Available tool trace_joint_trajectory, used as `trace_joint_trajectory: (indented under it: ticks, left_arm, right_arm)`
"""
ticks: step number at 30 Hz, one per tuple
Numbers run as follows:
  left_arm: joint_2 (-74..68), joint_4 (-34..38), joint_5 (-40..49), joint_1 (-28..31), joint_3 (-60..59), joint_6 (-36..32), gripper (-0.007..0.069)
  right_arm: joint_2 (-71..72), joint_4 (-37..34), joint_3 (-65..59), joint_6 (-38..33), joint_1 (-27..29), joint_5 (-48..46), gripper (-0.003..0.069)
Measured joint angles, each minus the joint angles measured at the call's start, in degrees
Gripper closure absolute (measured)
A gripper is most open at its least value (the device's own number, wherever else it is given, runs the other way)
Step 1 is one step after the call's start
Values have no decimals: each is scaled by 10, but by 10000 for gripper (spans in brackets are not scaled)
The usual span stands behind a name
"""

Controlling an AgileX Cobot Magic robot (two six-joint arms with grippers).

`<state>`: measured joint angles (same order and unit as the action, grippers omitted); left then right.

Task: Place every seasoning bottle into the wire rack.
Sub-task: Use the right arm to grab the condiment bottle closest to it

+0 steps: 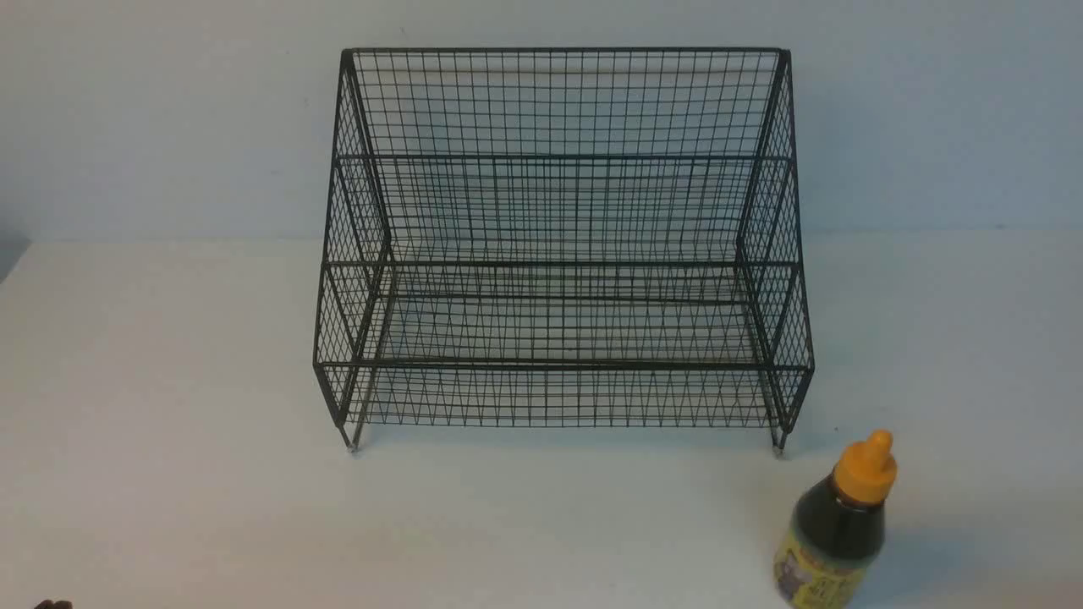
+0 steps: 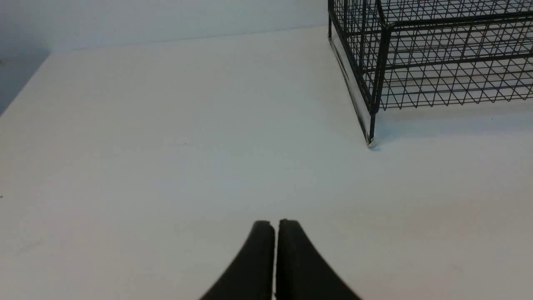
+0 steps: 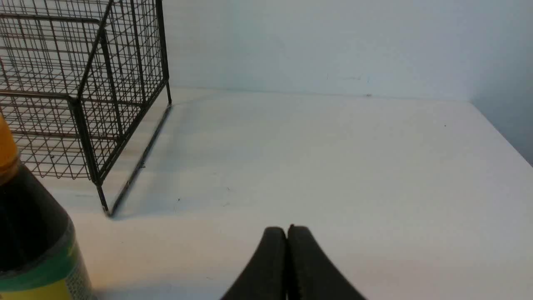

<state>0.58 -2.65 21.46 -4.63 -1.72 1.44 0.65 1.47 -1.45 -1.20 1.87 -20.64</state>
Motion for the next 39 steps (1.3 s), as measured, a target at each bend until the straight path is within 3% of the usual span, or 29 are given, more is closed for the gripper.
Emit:
trace_joint_trajectory:
  ticks: [33, 36, 37, 39]
  left_arm:
    - [0, 0, 0, 0, 0, 0, 629]
    - [0, 0, 0, 0, 0, 0, 629]
    - [0, 0, 0, 0, 0, 0, 629]
    - [0, 0, 0, 0, 0, 0, 629]
  right_arm:
    - [0, -10, 0, 6, 0, 0, 673]
    - [0, -125, -1, 66, 0, 5, 673]
    - [0, -216, -2, 107, 0, 12, 673]
    - [0, -317, -2, 137, 0, 20, 673]
